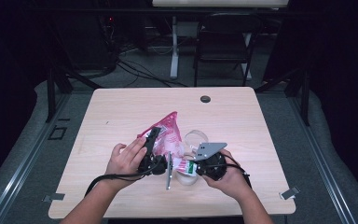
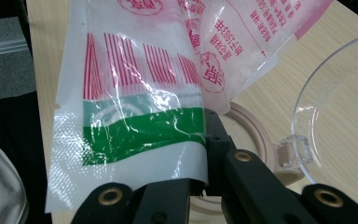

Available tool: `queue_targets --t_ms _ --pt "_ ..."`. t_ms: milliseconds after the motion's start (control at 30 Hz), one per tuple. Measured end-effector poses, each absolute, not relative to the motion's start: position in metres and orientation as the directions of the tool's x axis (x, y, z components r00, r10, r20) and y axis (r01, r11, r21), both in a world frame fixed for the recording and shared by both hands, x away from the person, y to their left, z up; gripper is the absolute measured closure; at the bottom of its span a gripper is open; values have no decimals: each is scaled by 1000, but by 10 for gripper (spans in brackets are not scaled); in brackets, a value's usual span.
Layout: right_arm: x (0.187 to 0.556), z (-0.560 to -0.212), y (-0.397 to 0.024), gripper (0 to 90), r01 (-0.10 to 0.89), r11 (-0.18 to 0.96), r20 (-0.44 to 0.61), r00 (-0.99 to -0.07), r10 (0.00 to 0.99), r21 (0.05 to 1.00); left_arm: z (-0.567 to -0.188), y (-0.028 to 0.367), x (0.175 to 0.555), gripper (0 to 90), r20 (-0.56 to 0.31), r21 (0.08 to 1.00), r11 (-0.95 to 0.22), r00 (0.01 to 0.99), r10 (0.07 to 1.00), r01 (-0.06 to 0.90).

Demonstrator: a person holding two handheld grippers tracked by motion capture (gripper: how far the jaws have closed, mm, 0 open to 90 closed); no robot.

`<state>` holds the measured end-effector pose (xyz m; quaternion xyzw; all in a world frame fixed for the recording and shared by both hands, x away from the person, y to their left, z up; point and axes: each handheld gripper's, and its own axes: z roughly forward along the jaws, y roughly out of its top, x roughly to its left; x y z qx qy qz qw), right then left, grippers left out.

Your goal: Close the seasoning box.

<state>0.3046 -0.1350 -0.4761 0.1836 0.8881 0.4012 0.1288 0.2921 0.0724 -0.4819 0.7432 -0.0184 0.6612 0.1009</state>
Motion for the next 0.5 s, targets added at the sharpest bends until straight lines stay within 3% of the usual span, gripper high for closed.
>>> queue_targets --t_ms 500 --pt "305 -477 -136 900 224 617 -83 -900 428 755 -481 72 292 636 987 123 -979 119 104 -163"
